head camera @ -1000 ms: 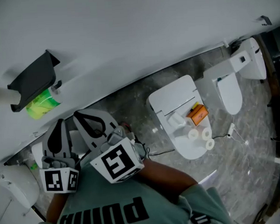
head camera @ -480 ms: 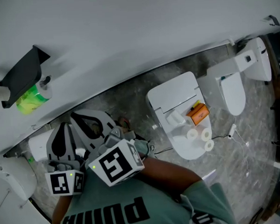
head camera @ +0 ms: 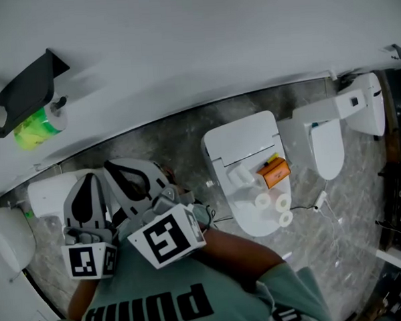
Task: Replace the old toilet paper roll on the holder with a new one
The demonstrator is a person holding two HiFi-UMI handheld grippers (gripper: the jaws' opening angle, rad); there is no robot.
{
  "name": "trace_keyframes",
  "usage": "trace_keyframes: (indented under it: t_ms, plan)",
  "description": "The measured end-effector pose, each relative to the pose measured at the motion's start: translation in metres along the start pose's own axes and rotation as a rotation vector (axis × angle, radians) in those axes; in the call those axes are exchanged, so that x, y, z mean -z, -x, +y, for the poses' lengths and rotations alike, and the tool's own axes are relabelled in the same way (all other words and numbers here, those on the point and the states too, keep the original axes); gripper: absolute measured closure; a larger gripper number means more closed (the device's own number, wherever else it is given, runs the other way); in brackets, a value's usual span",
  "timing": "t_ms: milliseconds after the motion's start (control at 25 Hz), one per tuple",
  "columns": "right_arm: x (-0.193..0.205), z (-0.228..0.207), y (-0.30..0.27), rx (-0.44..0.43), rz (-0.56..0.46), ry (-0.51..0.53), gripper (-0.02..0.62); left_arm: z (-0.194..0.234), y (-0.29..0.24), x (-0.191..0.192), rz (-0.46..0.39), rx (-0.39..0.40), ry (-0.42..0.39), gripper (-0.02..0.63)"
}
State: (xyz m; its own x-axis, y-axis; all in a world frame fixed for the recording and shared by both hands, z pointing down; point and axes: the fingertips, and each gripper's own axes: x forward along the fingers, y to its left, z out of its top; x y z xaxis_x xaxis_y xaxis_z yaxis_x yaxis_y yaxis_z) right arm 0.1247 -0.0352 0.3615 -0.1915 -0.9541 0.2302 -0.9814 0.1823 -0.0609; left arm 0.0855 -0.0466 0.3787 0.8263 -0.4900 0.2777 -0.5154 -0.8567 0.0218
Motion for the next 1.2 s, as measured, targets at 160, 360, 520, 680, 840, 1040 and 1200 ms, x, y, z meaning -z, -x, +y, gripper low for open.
trace_keyframes:
  t_ms: [160, 360, 520, 680, 840, 1040, 1200]
  plan:
    - [-0.003, 0.003, 0.002, -0.002, -0.011, -0.009, 0.591, 0.002, 0.006, 0.003, 0.031, -0.015, -0.008, 0.603]
    - [-0.003, 0.008, 0.005, 0.005, -0.021, -0.016, 0.591, 0.001, 0.014, 0.005, 0.044, -0.004, -0.026, 0.603]
    - [-0.001, 0.019, 0.01, 0.012, -0.018, -0.006, 0.591, 0.003, 0.029, 0.006, 0.028, -0.015, -0.017, 0.603]
    - [-0.001, 0.041, 0.019, 0.008, -0.014, 0.01, 0.591, 0.004, 0.049, 0.006, 0.004, -0.02, -0.021, 0.603]
    - [0.004, 0.065, 0.032, 0.015, 0.009, 0.013, 0.591, 0.002, 0.074, 0.006, -0.014, 0.001, -0.04, 0.603]
    - [0.01, 0.095, 0.051, 0.043, 0.04, 0.018, 0.591, 0.006, 0.11, 0.015, -0.01, -0.006, -0.023, 0.603]
    - [0.003, 0.116, 0.065, 0.061, 0.02, 0.039, 0.591, 0.006, 0.132, 0.014, -0.021, -0.01, 0.003, 0.603]
